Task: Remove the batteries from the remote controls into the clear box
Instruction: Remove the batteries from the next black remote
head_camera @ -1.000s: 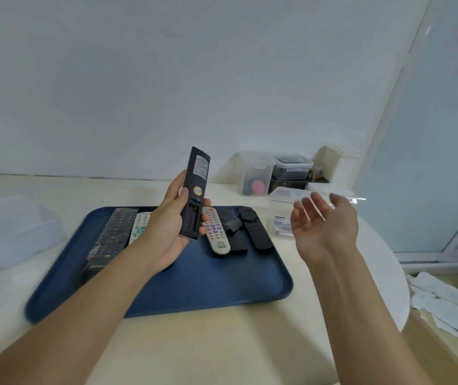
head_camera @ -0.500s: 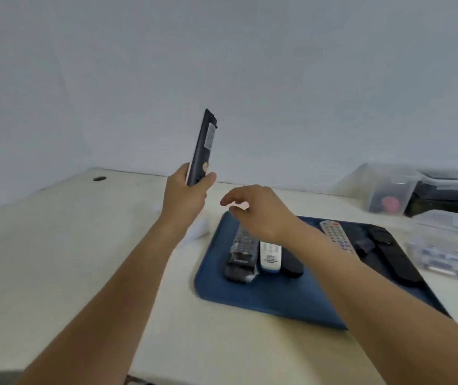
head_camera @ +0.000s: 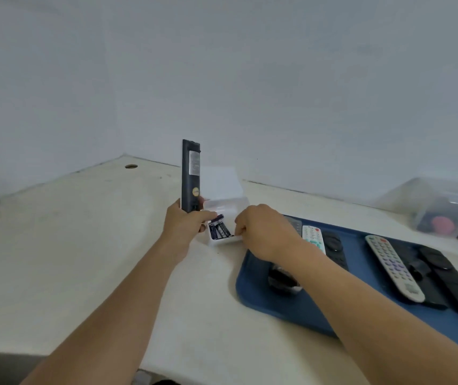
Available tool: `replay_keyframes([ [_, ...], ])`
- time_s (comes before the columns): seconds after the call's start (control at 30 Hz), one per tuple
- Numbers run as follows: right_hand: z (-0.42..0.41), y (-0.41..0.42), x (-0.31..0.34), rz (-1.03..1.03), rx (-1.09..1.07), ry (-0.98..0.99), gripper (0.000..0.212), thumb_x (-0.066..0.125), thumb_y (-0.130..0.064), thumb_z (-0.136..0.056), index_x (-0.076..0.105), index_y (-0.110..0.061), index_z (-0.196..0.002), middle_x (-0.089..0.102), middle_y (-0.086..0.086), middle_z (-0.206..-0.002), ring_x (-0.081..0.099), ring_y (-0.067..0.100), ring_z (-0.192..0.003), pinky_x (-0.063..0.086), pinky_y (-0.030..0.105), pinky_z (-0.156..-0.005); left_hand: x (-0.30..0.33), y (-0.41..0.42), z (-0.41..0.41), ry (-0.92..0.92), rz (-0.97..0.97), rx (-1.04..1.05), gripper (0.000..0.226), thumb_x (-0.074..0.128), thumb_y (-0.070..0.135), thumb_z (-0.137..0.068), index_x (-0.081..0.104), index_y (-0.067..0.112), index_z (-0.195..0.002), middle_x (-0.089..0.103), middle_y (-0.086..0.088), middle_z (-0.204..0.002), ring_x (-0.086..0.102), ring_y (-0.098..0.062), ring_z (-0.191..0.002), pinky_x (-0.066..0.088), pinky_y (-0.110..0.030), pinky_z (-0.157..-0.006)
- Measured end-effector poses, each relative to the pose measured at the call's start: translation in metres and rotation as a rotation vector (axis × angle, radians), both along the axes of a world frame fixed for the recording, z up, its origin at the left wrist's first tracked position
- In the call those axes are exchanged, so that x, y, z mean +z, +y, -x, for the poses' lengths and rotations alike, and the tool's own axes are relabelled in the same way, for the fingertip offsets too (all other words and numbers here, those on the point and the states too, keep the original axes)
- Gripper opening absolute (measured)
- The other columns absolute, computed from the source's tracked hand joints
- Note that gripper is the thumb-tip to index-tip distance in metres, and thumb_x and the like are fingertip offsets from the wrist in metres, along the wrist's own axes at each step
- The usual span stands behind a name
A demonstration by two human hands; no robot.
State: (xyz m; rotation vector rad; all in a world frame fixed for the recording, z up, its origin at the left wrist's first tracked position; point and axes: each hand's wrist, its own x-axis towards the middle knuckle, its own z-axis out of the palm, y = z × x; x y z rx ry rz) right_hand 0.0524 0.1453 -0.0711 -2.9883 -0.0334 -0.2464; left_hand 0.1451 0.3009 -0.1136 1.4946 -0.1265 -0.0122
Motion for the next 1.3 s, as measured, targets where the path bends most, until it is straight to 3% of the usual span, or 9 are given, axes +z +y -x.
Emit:
replay_keyframes([
  [0.13, -0.01, -0.002, 0.013, -0.141, -0.018, -0.05, 0.047, 0.056, -0.004, -0.09, 0.057, -0.016, -0.136, 0.057, 0.007, -0.134, 0.057, 0.025, -0.116, 0.046, 0.032, -0.096, 0.001, -0.001, 0.004, -0.019, 0.066, -0.035, 0.031, 0.079, -0.006, -0.075, 0.066, 0.018, -0.089, 0.065, 0.002, -0.079, 0.063, -0.019, -0.074, 0.052, -0.031, -0.067],
  [0.23, -0.018, 0.007, 0.019, -0.097, 0.052, -0.017, 0.052, 0.061, -0.004, -0.091, 0.051, -0.016, -0.14, 0.055, 0.008, -0.136, 0.057, 0.025, -0.116, 0.046, 0.032, -0.097, 0.001, 0.0, 0.004, -0.009, 0.091, -0.035, 0.031, 0.077, -0.008, -0.076, 0.067, 0.018, -0.089, 0.069, 0.002, -0.08, 0.067, -0.021, -0.078, 0.056, -0.036, -0.072],
  [0.5, -0.025, 0.018, 0.022, 0.127, 0.02, 0.14, 0.039, 0.065, -0.001, -0.089, 0.056, -0.005, -0.127, 0.059, 0.014, -0.12, 0.064, 0.029, -0.102, 0.056, 0.038, -0.089, 0.003, -0.001, 0.012, -0.034, 0.122, -0.051, 0.034, 0.078, -0.001, -0.061, 0.068, 0.016, -0.089, 0.07, -0.004, -0.081, 0.067, -0.025, -0.077, 0.054, -0.042, -0.075],
  [0.7, -0.027, 0.017, 0.017, -0.053, 0.021, 0.086, 0.024, 0.065, -0.009, -0.09, 0.067, 0.0, -0.113, 0.069, 0.015, -0.107, 0.066, 0.03, -0.097, 0.055, 0.042, -0.088, 0.002, 0.001, 0.014, -0.037, 0.132, -0.062, 0.043, 0.074, 0.0, -0.055, 0.069, 0.012, -0.096, 0.072, -0.011, -0.092, 0.066, -0.029, -0.084, 0.052, -0.044, -0.079],
  [0.87, -0.027, 0.015, 0.004, -0.092, 0.045, 0.028, 0.013, 0.069, -0.008, -0.084, 0.072, -0.008, -0.097, 0.068, 0.008, -0.103, 0.065, 0.026, -0.094, 0.055, 0.036, -0.081, 0.0, 0.0, 0.015, -0.047, 0.143, -0.061, 0.041, 0.076, -0.006, -0.059, 0.07, 0.015, -0.093, 0.073, -0.002, -0.082, 0.067, -0.024, -0.077, 0.053, -0.035, -0.069],
  [0.97, -0.025, 0.012, 0.001, -0.087, 0.076, 0.073, 0.019, 0.064, -0.004, -0.084, 0.076, -0.015, -0.096, 0.069, 0.005, -0.103, 0.065, 0.024, -0.093, 0.056, 0.036, -0.083, 0.0, 0.001, 0.017, -0.054, 0.136, -0.055, 0.042, 0.075, 0.002, -0.053, 0.07, 0.016, -0.092, 0.073, 0.003, -0.076, 0.065, -0.017, -0.069, 0.051, -0.03, -0.062],
  [1.13, -0.029, 0.009, 0.01, 0.099, 0.118, 0.216, 0.031, 0.055, 0.002, -0.088, 0.073, -0.018, -0.103, 0.065, 0.008, -0.105, 0.066, 0.028, -0.093, 0.058, 0.041, -0.085, -0.001, 0.001, 0.017, -0.072, 0.141, -0.049, 0.043, 0.077, 0.003, -0.051, 0.07, 0.017, -0.091, 0.075, 0.004, -0.078, 0.068, -0.018, -0.072, 0.054, -0.033, -0.065],
  [1.23, -0.031, 0.008, 0.016, 0.232, 0.125, 0.249, 0.028, 0.053, 0.0, -0.092, 0.071, -0.013, -0.108, 0.064, 0.01, -0.108, 0.067, 0.028, -0.095, 0.058, 0.039, -0.086, -0.002, 0.0, 0.016, -0.085, 0.139, -0.051, 0.04, 0.078, -0.002, -0.055, 0.07, 0.019, -0.088, 0.075, 0.008, -0.074, 0.07, -0.01, -0.066, 0.053, -0.024, -0.057],
  [1.3, -0.029, 0.008, 0.021, 0.334, 0.145, 0.284, 0.024, 0.05, 0.001, -0.093, 0.068, -0.009, -0.104, 0.063, 0.009, -0.103, 0.064, 0.024, -0.085, 0.056, 0.033, -0.076, -0.004, 0.001, 0.015, -0.095, 0.137, -0.046, 0.039, 0.077, -0.012, -0.063, 0.069, 0.019, -0.086, 0.075, 0.01, -0.071, 0.069, -0.006, -0.062, 0.05, -0.019, -0.052],
])
